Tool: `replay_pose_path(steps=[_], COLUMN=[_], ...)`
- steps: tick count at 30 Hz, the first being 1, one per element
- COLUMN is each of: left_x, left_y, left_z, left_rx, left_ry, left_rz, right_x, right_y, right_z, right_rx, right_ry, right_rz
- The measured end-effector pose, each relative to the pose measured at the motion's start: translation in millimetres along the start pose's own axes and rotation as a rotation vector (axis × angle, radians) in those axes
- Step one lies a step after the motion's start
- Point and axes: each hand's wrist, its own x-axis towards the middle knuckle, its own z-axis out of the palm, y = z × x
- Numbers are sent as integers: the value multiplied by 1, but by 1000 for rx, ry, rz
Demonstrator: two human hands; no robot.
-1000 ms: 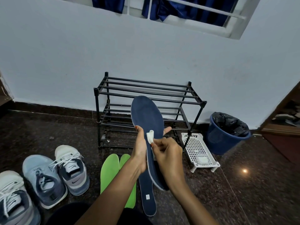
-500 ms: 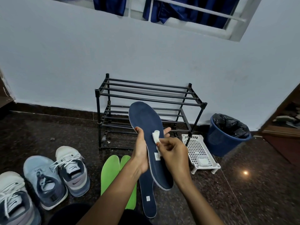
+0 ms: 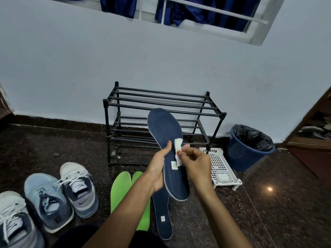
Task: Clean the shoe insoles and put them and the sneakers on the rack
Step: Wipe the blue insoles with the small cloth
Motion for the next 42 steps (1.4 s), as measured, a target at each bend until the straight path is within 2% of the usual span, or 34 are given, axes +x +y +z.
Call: replay_pose_path(steps=[2,4,9,12,15,21,25,29,35,42], left_x=[1,2,2,1,2,7,9,11,7,7], left_y=[-1,-2,0,0,-2,-10,-11,-10,-11,-13], left_z=[-1,-1,3,6,8,7,6,4,9,6], left_rx=[3,3,-28,-98,-107,33,37,-46,40,49], left_ry=[62,119,132,120,139,252,287,280,279,273], left_rz=[34,55,44,50,94,151,177,184,177,198], right_x=[2,4,-2,-16,-21,-4,0,-17,-1,-7], right_y=[-5,-7,5,11,15,13,14,19,15,21], right_z=[-4,-11,-12,-6,-2,-1,1,3,2,2], right_rx=[150,188,-172,-430,-547,-543,-557,-569,-531,-528], right_ry=[-19,-33,-10,4,1,43,-9,-71,58,8], right_rz=[68,60,-81,-274,-379,-425,-415,-434,-418,-409])
